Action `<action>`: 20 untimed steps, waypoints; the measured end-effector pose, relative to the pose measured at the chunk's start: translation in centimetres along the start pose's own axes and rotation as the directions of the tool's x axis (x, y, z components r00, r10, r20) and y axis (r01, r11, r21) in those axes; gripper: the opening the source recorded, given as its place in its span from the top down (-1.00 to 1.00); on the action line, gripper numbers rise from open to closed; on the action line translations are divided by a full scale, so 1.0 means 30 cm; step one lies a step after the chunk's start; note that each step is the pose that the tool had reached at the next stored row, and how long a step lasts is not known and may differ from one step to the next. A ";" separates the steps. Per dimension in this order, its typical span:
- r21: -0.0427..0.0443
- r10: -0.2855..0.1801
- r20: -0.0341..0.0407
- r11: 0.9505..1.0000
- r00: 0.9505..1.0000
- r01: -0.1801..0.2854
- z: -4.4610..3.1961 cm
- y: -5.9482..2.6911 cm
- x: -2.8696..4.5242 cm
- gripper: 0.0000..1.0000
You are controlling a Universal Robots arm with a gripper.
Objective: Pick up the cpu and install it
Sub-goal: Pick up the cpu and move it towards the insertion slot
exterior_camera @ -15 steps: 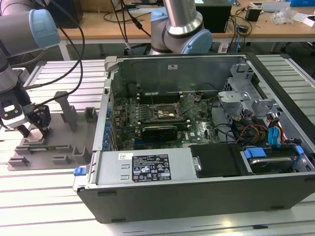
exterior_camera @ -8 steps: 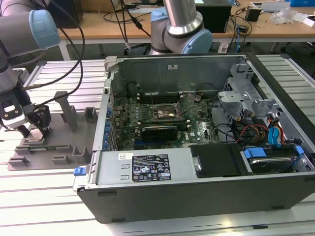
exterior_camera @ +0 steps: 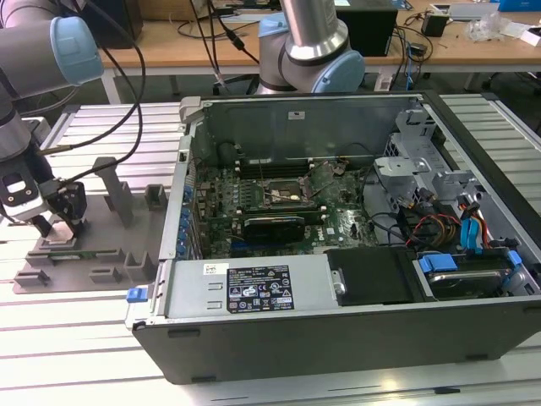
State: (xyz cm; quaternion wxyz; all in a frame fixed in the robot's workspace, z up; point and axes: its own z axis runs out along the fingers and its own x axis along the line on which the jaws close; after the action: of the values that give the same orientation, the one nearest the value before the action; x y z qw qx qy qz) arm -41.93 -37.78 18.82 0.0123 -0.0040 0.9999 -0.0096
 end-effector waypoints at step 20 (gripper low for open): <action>0.000 0.000 0.000 1.000 1.000 0.000 -0.250 -0.003 -0.006 -0.09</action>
State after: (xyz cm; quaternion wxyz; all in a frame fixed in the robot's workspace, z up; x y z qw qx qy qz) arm -41.93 -37.74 26.33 0.0124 -0.0040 0.9999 -0.0095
